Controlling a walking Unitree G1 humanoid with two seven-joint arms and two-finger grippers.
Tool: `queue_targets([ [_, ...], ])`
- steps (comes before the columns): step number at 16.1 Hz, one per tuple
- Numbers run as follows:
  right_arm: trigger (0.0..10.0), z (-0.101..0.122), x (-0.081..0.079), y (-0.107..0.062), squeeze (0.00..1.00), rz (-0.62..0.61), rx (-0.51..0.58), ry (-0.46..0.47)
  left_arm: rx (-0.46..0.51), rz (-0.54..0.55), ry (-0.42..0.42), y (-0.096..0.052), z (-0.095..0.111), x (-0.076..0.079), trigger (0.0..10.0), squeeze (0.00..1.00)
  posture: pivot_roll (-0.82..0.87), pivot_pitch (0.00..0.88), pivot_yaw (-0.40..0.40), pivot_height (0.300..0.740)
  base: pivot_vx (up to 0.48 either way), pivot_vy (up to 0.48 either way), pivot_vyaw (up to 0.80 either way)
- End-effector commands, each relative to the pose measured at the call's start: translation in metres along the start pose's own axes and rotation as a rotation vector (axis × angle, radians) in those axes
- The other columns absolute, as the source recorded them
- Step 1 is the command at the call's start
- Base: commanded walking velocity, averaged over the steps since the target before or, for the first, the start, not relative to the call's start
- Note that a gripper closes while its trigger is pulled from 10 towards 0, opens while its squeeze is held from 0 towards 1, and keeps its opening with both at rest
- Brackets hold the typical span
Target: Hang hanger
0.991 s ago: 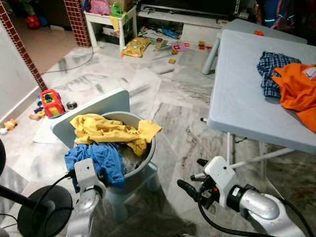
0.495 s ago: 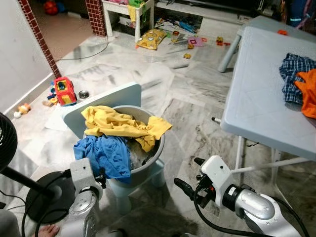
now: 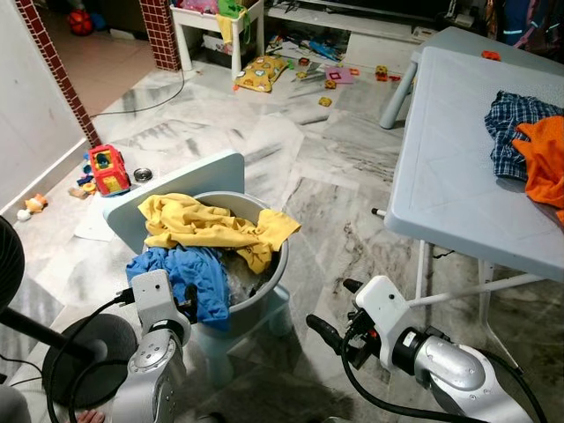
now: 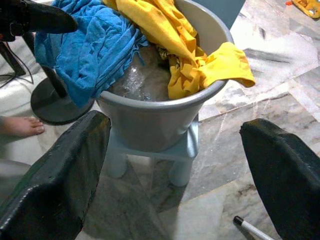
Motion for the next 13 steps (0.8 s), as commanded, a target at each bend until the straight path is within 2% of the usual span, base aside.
queue_targets([
  [1, 10.0, -0.0019, 0.0001, 0.0002, 0.0, 0.004, -0.011, -0.007, -0.008, -0.009, -0.001, -0.0004, -0.0006, 0.0032, 10.0, 0.0, -0.22, 0.132, -0.059, 0.74, 0.311, 0.0, 0.0],
  [6, 10.0, -0.0011, 0.0022, 0.0019, 0.0, 0.007, -0.01, -0.019, -0.016, -0.014, -0.006, 0.0008, -0.0014, 0.0059, 10.0, 0.0, -0.22, 0.122, -0.059, 0.74, 0.297, 0.0, 0.0],
  [9, 10.0, 0.0006, 0.0016, 0.0028, 0.0, 0.014, -0.004, -0.027, -0.039, -0.003, 0.0, 0.0025, -0.006, 0.0058, 10.0, 0.0, -0.22, 0.119, -0.057, 0.74, 0.0, 0.0, 0.0],
  [13, 10.0, 0.0013, 0.002, 0.0048, 0.0, 0.016, 0.001, -0.029, -0.044, -0.008, -0.005, 0.0034, -0.0059, 0.0103, 10.0, 0.0, -0.22, 0.113, -0.052, 0.74, 0.0, 0.0, 0.8],
])
Point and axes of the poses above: a point about 5 cm out from each wrist's last joint towards the gripper, its own y axis pointing out of the wrist towards the gripper, its own z axis along the axis of the wrist's last joint, x = y × z, the point moved 5 cm from there along y, pointing out of the wrist towards the gripper, and after that the axes turned 3 degrees about y, right-handed, at the moved point
